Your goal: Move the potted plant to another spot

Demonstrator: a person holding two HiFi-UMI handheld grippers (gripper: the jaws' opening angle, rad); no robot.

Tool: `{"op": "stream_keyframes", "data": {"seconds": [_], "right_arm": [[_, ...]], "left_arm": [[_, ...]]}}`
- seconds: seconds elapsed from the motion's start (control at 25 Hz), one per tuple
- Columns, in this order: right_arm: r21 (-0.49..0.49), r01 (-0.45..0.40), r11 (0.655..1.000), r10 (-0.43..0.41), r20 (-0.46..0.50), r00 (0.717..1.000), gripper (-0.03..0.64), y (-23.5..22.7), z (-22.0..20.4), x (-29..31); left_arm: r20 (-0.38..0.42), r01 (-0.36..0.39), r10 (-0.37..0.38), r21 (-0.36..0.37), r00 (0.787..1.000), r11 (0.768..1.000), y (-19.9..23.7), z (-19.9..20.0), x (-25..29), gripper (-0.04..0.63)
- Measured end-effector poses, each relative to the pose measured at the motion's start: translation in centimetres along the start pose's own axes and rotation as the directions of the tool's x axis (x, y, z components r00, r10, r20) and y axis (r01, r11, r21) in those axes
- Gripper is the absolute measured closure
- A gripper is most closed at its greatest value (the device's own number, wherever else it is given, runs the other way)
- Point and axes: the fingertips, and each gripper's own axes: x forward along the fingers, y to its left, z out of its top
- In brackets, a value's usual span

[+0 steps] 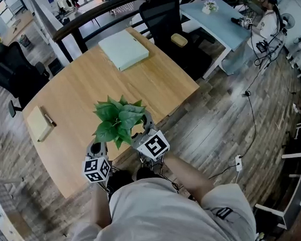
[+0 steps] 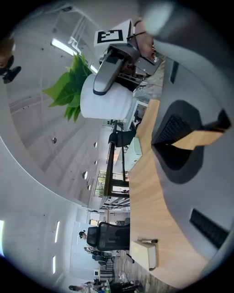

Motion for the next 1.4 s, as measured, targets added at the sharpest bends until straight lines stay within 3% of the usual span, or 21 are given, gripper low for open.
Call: {"op": "stream_keyframes", "data": {"seconds": [0.24, 0.64, 0.92, 1.4], "right_arm": [[0.026, 0.057, 0.998, -0.057, -0.004, 0.998, 0.126, -2.3, -0.9, -2.1], [0.073, 0.209, 0.975, -0.207, -0.03, 0.978, 0.126, -6.0, -2.5, -1.4], [0.076, 0.292, 0.953, -0.288, -0.064, 0.955, 0.126, -8.2, -2.6, 0.7], [0.116, 0.348, 0.93, -0.333, -0.128, 0.934, 0.126, -9.4, -6.9, 2.8]], "left_arm": [[-0.043, 0.064, -0.062, 0.026, 0.997, 0.998, -2.9, -0.3, 1.8, 0.583], [-0.059, 0.185, -0.181, 0.073, 0.982, 0.98, -2.3, 1.4, 5.6, 0.583], [-0.061, 0.276, -0.27, 0.148, 0.961, 0.95, -1.5, 3.2, 6.7, 0.583], [-0.129, 0.306, -0.293, 0.101, 0.948, 0.947, 1.7, 0.7, 8.8, 0.583]]}}
